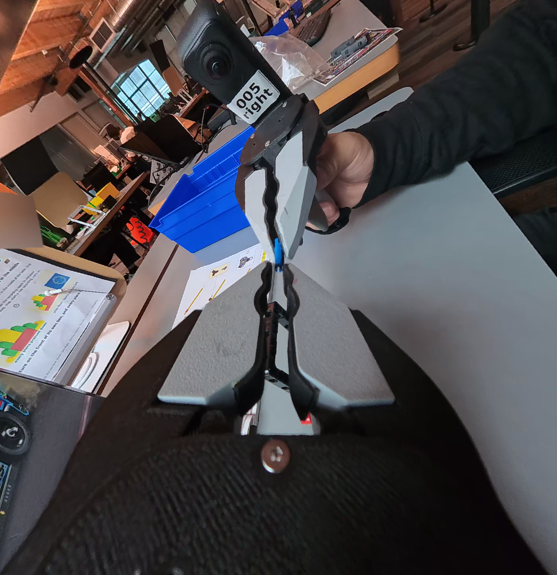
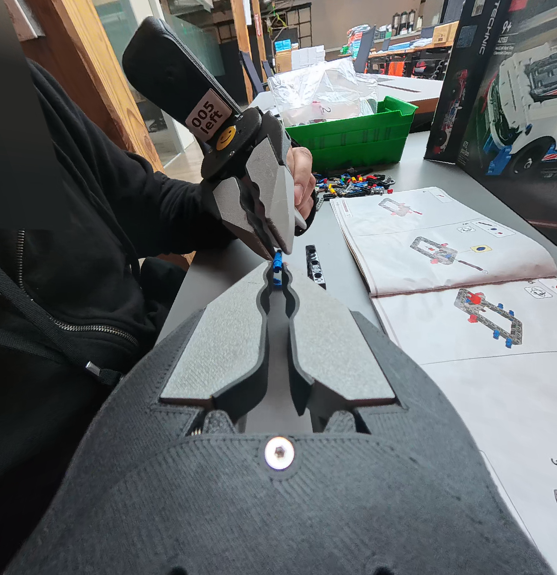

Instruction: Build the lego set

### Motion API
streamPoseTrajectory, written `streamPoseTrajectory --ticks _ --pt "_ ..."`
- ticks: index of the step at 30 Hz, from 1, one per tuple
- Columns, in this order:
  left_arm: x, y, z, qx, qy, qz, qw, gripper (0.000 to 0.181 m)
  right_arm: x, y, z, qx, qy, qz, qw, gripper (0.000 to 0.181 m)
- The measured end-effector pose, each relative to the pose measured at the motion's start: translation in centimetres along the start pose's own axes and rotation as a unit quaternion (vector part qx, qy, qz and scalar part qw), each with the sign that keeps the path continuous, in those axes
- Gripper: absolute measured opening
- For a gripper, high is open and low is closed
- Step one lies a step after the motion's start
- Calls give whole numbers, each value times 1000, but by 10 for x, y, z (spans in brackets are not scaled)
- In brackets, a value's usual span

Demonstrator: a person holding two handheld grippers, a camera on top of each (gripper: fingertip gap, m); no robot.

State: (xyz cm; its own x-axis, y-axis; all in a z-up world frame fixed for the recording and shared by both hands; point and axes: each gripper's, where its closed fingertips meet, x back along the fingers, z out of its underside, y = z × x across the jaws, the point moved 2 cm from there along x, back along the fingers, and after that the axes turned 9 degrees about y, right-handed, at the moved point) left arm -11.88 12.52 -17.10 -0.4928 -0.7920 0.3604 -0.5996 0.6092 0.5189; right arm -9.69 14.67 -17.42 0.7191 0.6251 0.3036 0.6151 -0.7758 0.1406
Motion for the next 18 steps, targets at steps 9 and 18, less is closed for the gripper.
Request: streamPoseTrajectory --ticks 9,18 --pt "3 0 -1 -13 2 -8 1000 3 0 1 -1 -5 -4 -8 1000 1" --pt "5 -3 -4 -9 19 1 1000 1 0 5 -1 0 -3 -23 1000 1"
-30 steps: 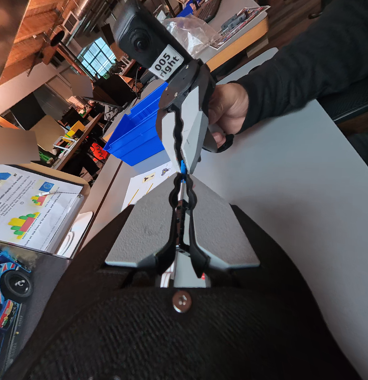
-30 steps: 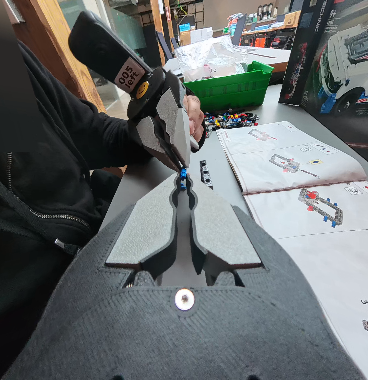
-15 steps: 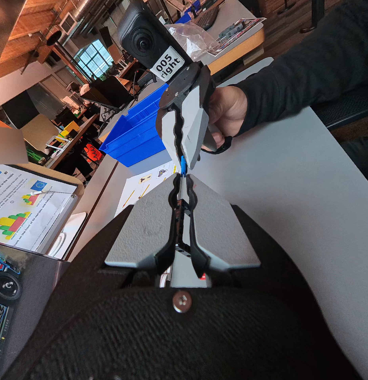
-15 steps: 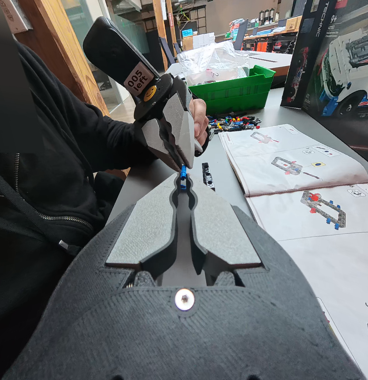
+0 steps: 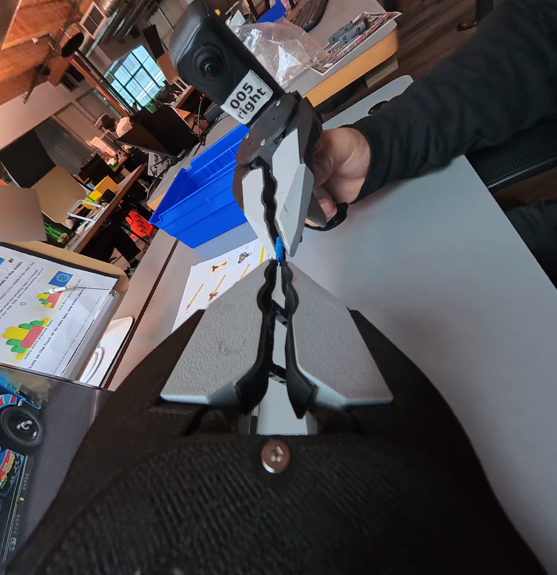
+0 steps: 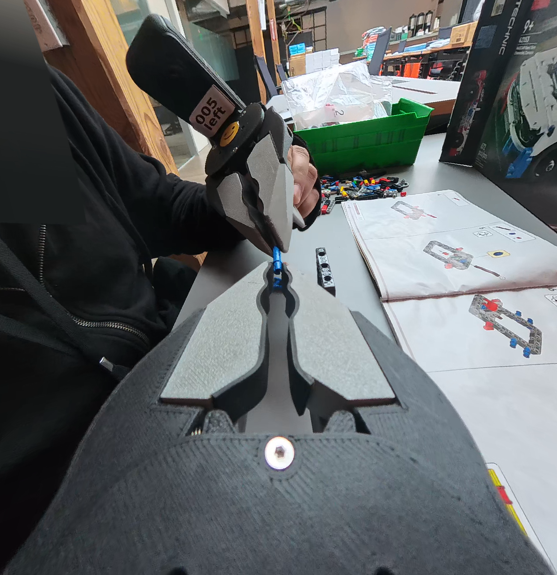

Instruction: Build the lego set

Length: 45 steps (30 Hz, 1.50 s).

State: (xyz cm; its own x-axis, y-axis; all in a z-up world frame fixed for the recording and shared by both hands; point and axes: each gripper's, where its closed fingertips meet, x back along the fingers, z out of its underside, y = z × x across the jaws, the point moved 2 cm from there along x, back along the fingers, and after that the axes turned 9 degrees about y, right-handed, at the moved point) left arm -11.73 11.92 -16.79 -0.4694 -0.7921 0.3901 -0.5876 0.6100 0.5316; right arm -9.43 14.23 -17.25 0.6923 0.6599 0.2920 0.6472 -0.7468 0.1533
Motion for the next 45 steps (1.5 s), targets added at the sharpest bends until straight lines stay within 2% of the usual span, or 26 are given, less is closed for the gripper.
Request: streamPoseTrajectory --ticks 4,7,14,21,25,28,30,33,36,39,45 --pt "-3 3 2 14 -1 2 1000 2 1 -4 0 -4 -1 10 1000 1" --pt "-4 8 7 -33 5 -46 998 1 1 -7 2 -11 5 20 1000 6" --pt "-5 8 6 -61 8 -70 996 3 11 -9 -5 -46 -33 -9 998 8" --pt "-10 2 6 -101 20 -83 991 3 6 -10 0 -56 -16 -8 998 1" --pt "-10 1 7 -57 14 -52 997 3 6 -9 1 -8 6 30 1000 1" --pt "-12 -5 12 5 16 18 1000 7 4 -4 0 70 31 83 994 1" --pt "-11 -3 13 36 11 35 999 12 4 -1 -1 140 48 133 980 1" --pt "-6 0 9 54 -11 42 998 8 2 -1 1 206 73 196 956 2" --pt "-7 -1 11 47 -7 45 998 6 -1 -5 7 177 85 188 962 2" --pt "-11 -4 14 33 8 41 999 9 -1 -4 5 150 68 160 973 1" --pt "-10 -5 12 26 3 42 999 3 -2 1 4 150 64 145 976 1"
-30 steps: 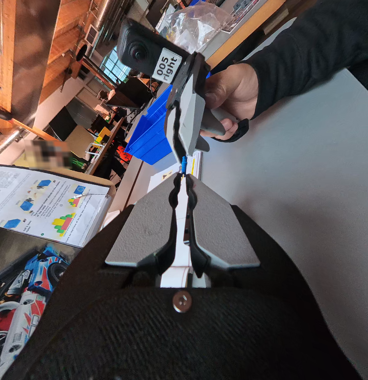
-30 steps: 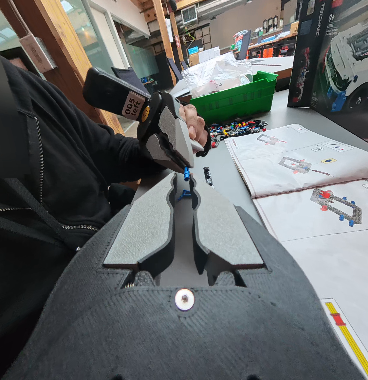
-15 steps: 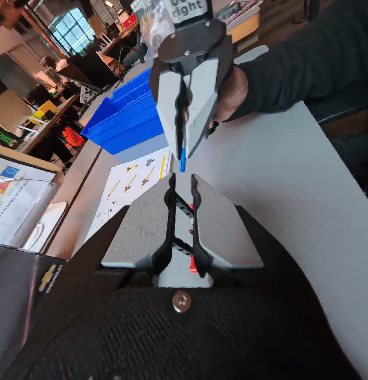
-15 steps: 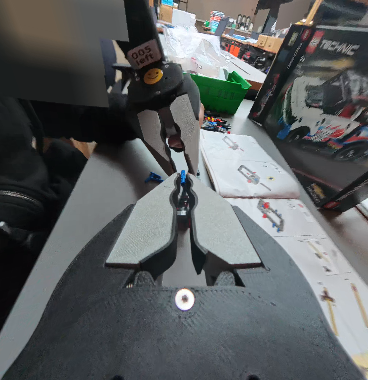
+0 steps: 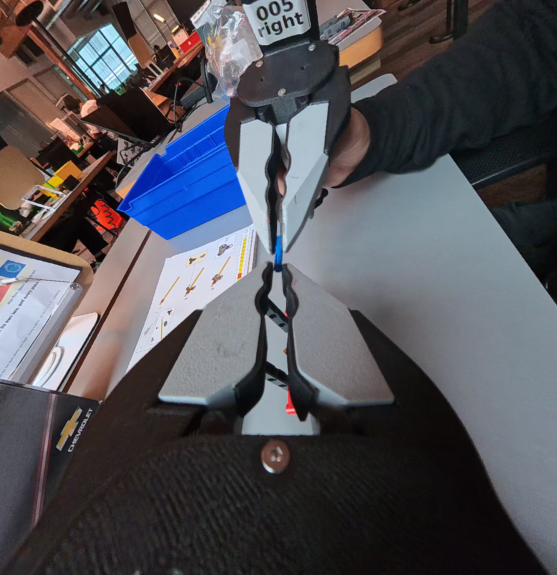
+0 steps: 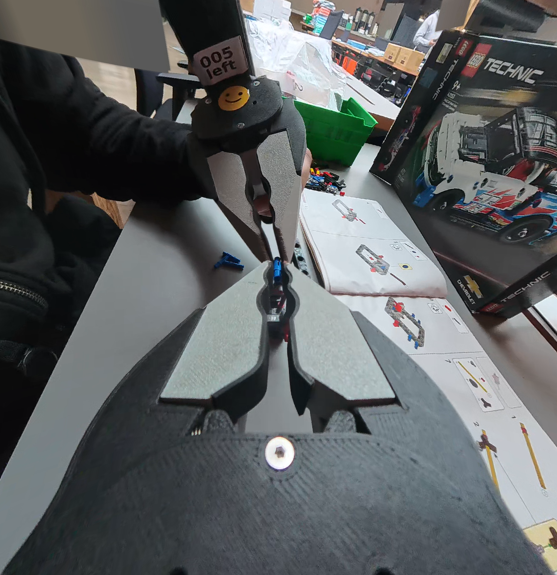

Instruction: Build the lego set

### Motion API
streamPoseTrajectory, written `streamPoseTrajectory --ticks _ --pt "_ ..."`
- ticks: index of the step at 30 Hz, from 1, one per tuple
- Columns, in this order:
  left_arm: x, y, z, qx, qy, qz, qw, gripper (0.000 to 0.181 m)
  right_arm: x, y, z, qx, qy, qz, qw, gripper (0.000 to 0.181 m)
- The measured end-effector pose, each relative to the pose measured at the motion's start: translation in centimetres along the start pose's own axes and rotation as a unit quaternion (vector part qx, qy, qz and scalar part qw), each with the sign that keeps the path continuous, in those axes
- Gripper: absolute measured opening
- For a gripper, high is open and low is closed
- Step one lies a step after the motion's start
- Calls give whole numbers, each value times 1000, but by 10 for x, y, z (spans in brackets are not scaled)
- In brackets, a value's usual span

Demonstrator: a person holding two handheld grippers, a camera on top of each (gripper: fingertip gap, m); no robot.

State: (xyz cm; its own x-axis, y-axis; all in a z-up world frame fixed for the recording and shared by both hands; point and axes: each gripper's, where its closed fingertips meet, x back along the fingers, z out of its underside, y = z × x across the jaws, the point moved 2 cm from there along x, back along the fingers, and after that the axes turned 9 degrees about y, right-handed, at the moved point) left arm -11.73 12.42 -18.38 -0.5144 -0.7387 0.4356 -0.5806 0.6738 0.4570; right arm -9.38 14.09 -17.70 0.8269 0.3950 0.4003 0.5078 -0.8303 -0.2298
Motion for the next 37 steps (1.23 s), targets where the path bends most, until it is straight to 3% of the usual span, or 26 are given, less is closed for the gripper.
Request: streamPoseTrajectory --ticks 21,28,37 --pt "3 -1 -2 21 -10 18 1000 9 7 -4 -3 -60 -37 -39 997 1" --pt "2 4 6 40 8 12 999 6 6 -6 3 -77 -28 -44 996 1" --pt "15 15 9 68 -20 18 997 4 2 -15 19 -87 -10 -36 996 1"
